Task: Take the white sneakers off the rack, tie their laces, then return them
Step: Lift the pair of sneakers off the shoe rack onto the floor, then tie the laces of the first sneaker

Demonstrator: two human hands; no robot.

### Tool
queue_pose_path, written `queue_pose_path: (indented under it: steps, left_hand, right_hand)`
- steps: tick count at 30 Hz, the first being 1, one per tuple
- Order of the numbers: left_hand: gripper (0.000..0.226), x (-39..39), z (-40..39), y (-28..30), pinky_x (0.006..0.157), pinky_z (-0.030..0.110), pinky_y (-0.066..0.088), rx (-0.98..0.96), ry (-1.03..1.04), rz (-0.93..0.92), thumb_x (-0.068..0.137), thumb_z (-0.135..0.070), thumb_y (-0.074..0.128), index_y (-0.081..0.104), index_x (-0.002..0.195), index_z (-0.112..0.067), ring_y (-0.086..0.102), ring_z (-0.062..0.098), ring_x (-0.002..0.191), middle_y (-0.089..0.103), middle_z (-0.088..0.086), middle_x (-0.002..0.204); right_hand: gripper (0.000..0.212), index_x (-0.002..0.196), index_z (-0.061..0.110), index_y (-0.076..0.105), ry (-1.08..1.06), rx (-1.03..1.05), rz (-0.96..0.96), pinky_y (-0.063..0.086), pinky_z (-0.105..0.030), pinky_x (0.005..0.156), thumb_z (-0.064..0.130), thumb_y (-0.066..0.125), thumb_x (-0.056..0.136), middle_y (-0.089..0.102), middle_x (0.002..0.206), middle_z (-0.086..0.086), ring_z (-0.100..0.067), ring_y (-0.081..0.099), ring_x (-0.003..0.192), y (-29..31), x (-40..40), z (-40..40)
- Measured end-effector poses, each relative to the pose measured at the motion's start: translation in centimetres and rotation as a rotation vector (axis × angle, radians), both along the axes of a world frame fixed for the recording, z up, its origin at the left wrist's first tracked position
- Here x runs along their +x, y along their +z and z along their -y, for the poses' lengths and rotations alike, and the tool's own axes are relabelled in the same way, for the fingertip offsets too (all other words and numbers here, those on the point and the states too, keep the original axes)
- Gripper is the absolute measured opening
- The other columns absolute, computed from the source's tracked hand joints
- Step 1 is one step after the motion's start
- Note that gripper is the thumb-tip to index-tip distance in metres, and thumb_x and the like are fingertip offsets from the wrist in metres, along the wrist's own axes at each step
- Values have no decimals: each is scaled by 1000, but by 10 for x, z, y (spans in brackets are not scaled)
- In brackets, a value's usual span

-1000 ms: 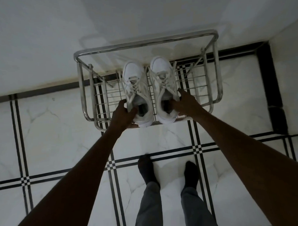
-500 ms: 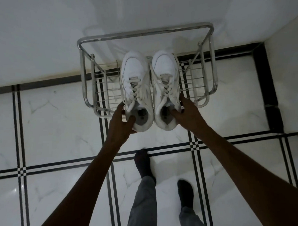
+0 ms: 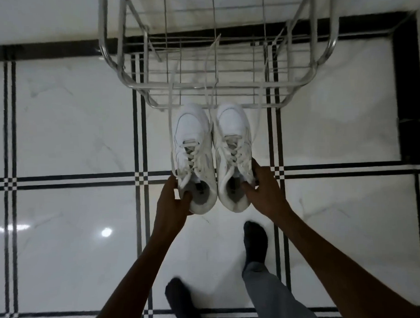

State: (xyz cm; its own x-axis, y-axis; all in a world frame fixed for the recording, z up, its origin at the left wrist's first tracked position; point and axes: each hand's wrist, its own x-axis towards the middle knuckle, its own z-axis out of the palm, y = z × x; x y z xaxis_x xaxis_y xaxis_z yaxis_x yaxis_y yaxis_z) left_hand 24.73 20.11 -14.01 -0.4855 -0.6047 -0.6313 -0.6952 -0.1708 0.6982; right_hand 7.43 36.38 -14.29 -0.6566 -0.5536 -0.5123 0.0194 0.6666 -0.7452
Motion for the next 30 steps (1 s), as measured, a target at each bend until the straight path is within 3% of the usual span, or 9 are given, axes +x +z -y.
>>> queue_pose_path:
  steps: [4,7,11,14,17,20,23,26,30]
  left_hand:
    - [57,30,-12,-92,62,37,65,16,-5,16,100,-13,58,40,153,-23,71,33,99,57,10,127]
    - [59,43,-19,-164,63,45,65,22,-11,47,100,-16,58,37,156,-21,68,33,106,54,14,130]
    - [59,52,-29,-250,65,51,65,38,-37,71,101,-19,55,35,157,-23,63,37,114,51,14,134]
    - [58,58,-39,-288,62,44,66,34,-59,73,101,-19,55,36,156,-20,65,37,110,50,14,133]
    - [56,63,-45,-304,60,38,65,21,-49,68,99,-24,59,40,152,-22,68,33,102,55,14,129]
    - [61,64,-41,-300,79,42,62,-32,-96,101,92,-44,67,45,147,-30,70,26,96,65,4,117]
    - [66,63,-36,-284,85,32,54,-129,-101,84,89,-50,71,48,146,-26,66,19,98,63,1,117]
    - [54,57,-31,-271,82,23,52,-168,-35,-47,91,-41,72,57,140,-21,63,15,103,63,-1,120]
    - [23,50,-28,-271,79,34,61,-221,-14,-235,91,-17,75,72,114,-13,69,16,94,70,1,107]
  right_hand:
    - [43,136,6,53,16,77,4,39,4,72,6,60,94,67,117,-8,-16,63,107,-91,29,-11]
    - [43,137,4,52,10,156,-4,39,-10,79,7,58,95,66,125,-16,-29,62,115,-161,44,-13]
    - [41,136,6,54,-12,239,-35,42,-24,85,15,58,96,67,120,-20,-33,64,111,-245,61,-19]
    - [39,132,5,55,-33,290,-54,43,-27,84,17,59,95,66,114,-21,-35,64,108,-284,69,-29]
    - [37,130,2,56,-54,298,-54,41,-25,84,16,59,96,66,114,-19,-32,64,109,-292,75,-32]
    - [52,141,6,48,-110,283,-51,43,-27,92,19,65,94,60,129,-18,-30,58,122,-282,79,-31]
    - [60,143,11,46,-124,225,-355,47,-35,105,25,69,90,48,141,-16,-29,46,133,-256,92,-23]
    - [39,126,13,60,-6,142,-632,50,-32,99,29,67,91,54,130,-9,-22,50,122,-233,103,-3]
    - [29,118,11,66,177,117,-417,52,-34,96,28,62,95,63,116,-8,-21,60,111,-244,110,31]
